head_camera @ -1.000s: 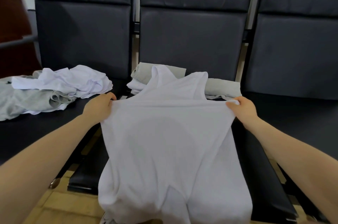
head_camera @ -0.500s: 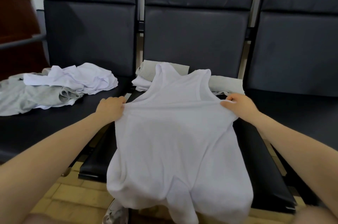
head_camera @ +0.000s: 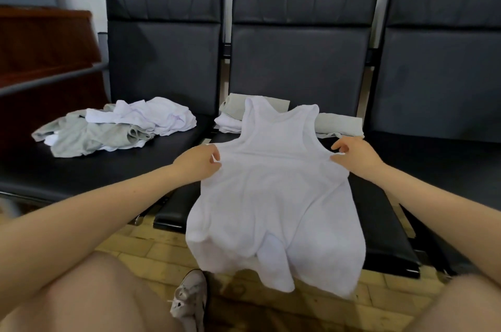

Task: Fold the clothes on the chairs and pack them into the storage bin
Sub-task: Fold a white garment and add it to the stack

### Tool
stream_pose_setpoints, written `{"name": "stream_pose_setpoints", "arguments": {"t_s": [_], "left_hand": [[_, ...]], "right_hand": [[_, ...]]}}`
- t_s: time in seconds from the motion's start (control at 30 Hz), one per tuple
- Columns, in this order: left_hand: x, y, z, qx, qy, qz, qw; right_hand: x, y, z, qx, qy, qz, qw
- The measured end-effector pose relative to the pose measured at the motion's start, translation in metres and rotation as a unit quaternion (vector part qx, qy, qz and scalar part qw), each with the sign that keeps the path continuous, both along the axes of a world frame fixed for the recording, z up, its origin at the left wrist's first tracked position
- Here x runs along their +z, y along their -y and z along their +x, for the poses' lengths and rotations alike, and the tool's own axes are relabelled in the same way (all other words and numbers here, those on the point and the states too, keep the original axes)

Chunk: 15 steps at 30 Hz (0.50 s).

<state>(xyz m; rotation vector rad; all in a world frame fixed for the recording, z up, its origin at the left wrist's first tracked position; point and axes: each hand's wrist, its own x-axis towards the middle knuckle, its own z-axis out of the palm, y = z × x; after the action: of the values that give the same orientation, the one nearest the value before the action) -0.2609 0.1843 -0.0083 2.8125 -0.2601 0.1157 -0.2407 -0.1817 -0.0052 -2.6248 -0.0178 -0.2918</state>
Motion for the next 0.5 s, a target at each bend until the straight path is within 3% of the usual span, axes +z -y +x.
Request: {"name": "stream_pose_setpoints", "arguments": {"t_s": [0.17,0.33,0.5], "left_hand": [[0.009,0.006,-0.048,-0.014,-0.045,0.022,0.999],[-0.004,0.002,-0.079,0.006,-0.124,0.038,0.992],[-0.021,-0.006,-0.09,0.028,-0.086,0.043,0.995]], "right_hand": [[0.008,-0.013,-0.05,0.126,-0.096,0.046,0.986],[-0.004,-0.013,-0.097,0.245,-0.223,-0.056,0.942],[-0.019,-0.002,-0.106,0.256,-0.214,-0.063,0.941]]}}
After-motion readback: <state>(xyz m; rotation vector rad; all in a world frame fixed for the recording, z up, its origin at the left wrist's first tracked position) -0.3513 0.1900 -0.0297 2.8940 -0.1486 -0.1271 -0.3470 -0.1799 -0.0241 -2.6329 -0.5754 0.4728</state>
